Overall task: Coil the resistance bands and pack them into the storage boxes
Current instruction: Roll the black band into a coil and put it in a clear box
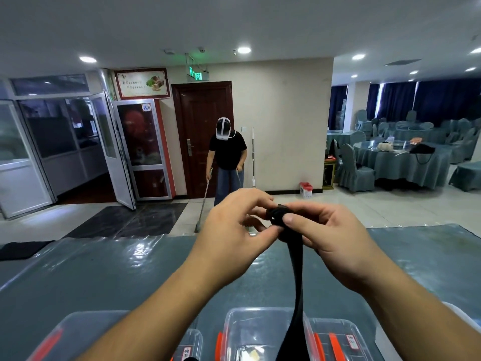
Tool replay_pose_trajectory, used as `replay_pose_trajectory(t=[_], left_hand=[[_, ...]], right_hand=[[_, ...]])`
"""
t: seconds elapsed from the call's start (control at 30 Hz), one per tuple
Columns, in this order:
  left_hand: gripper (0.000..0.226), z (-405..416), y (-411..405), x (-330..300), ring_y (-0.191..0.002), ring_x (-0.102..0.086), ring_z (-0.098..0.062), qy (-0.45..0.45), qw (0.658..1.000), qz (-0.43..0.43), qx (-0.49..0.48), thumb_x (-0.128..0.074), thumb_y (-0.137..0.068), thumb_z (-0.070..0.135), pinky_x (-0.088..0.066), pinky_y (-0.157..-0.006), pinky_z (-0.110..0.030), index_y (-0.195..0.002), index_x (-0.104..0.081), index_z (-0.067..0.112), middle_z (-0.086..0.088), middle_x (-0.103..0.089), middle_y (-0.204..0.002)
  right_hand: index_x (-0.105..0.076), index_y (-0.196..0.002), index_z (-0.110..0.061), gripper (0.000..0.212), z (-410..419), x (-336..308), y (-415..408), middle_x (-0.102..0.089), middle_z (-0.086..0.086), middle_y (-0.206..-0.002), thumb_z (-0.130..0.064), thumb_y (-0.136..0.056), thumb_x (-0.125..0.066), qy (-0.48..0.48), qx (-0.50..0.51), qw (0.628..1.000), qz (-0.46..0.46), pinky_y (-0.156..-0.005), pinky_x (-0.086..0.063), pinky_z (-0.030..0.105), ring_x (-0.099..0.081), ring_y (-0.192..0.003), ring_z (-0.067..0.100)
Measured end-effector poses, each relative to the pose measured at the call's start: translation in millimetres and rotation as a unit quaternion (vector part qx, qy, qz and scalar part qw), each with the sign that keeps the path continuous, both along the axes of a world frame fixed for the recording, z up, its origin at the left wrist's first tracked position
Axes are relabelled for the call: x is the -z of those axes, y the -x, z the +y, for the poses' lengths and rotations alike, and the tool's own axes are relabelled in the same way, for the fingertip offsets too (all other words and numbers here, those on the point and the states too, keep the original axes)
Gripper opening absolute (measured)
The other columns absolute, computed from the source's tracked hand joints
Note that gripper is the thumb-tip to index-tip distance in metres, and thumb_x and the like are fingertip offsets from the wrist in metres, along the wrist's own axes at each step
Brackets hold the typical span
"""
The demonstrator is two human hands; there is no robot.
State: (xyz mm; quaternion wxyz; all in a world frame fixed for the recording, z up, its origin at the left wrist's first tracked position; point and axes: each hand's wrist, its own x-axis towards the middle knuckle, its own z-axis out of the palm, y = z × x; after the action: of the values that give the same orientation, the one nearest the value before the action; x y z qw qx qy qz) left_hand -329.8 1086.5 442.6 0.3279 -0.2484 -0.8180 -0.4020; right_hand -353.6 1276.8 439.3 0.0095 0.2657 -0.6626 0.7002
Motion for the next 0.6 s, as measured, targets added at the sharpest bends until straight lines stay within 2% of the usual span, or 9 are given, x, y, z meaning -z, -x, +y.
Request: replay_pose_trajectory(t=[0.07, 0.1, 0.17, 0.23, 0.33, 0.43, 0.5, 0.6], left_hand=[[0.022, -1, -3, -5, -0.085, -0.074, -0.014, -0.061, 0.990, -0.117, 0.044, -0.083, -0.084, 0.011, -0.061, -0.081, -0.030, -0.100, -0.071, 0.019, 0.006, -0.076, -0.098], [0.020, -2, -3, -7, -0.083, -0.075, -0.017, -0.092, 0.983, -0.147, 0.059, -0.083, -0.084, 0.010, -0.062, -0.082, -0.032, -0.098, -0.072, 0.016, 0.002, -0.078, -0.095], [0.015, -5, -1, -10, -0.087, -0.076, -0.026, -0.128, 0.974, -0.173, 0.063, -0.084, -0.082, 0.008, -0.062, -0.083, -0.034, -0.093, -0.073, 0.010, -0.005, -0.079, -0.091], [0.014, -7, 0, -13, -0.088, -0.076, -0.027, -0.141, 0.970, -0.187, 0.066, -0.085, -0.081, 0.006, -0.061, -0.081, -0.030, -0.090, -0.074, 0.006, -0.010, -0.078, -0.089], [0.015, -9, 1, -15, -0.084, -0.076, -0.020, -0.168, 0.964, -0.189, 0.076, -0.084, -0.080, 0.003, -0.060, -0.080, -0.026, -0.091, -0.075, 0.006, -0.010, -0.079, -0.089], [0.015, -3, 1, -13, -0.082, -0.076, -0.015, -0.246, 0.950, -0.176, 0.081, -0.082, -0.080, -0.001, -0.058, -0.077, -0.023, -0.091, -0.074, 0.004, -0.009, -0.079, -0.087], [0.014, 3, 2, -11, -0.081, -0.076, -0.015, -0.301, 0.936, -0.164, 0.076, -0.081, -0.081, -0.003, -0.057, -0.075, -0.022, -0.092, -0.073, 0.001, -0.008, -0.079, -0.084], [0.013, 11, 3, -7, -0.084, -0.075, -0.020, -0.385, 0.900, -0.177, 0.103, -0.078, -0.082, -0.005, -0.059, -0.076, -0.025, -0.091, -0.070, 0.000, -0.012, -0.077, -0.086]], right_hand=[[-0.079, -0.111, -0.014, 0.023, 2, -2, 1, -0.080, 0.008, -0.104, -0.004, -0.096, -0.064, -0.041, 0.008, 0.999, 0.027, -0.094, -0.059, 0.036, -0.075, -0.103, 0.025], [-0.079, -0.110, -0.017, 0.023, 4, -3, 2, -0.080, 0.007, -0.103, -0.006, -0.096, -0.066, -0.061, 0.008, 0.997, 0.041, -0.093, -0.059, 0.035, -0.075, -0.100, 0.021], [-0.080, -0.109, -0.023, 0.021, 7, -7, 2, -0.080, 0.005, -0.102, -0.011, -0.095, -0.069, -0.121, 0.012, 0.989, 0.080, -0.094, -0.058, 0.036, -0.075, -0.099, 0.017], [-0.080, -0.107, -0.027, 0.020, 9, -10, 0, -0.080, 0.000, -0.102, -0.015, -0.093, -0.072, -0.168, 0.013, 0.980, 0.102, -0.097, -0.058, 0.037, -0.075, -0.101, 0.015], [-0.079, -0.108, -0.020, 0.022, 7, -12, 1, -0.081, -0.001, -0.101, -0.010, -0.089, -0.076, -0.124, 0.013, 0.989, 0.075, -0.100, -0.057, 0.040, -0.076, -0.102, 0.015], [-0.076, -0.115, -0.016, 0.032, 2, -6, 4, -0.081, 0.005, -0.102, -0.011, -0.084, -0.079, -0.053, 0.033, 0.996, 0.058, -0.101, -0.057, 0.046, -0.076, -0.102, 0.020], [-0.075, -0.119, -0.018, 0.040, -3, -2, 3, -0.081, 0.005, -0.103, -0.016, -0.079, -0.080, -0.010, 0.050, 0.997, 0.051, -0.100, -0.057, 0.043, -0.076, -0.103, 0.020], [-0.077, -0.113, -0.017, 0.033, -8, 0, 1, -0.081, 0.002, -0.103, -0.005, -0.082, -0.077, 0.047, 0.070, 0.995, 0.051, -0.097, -0.059, 0.036, -0.076, -0.101, 0.017]])
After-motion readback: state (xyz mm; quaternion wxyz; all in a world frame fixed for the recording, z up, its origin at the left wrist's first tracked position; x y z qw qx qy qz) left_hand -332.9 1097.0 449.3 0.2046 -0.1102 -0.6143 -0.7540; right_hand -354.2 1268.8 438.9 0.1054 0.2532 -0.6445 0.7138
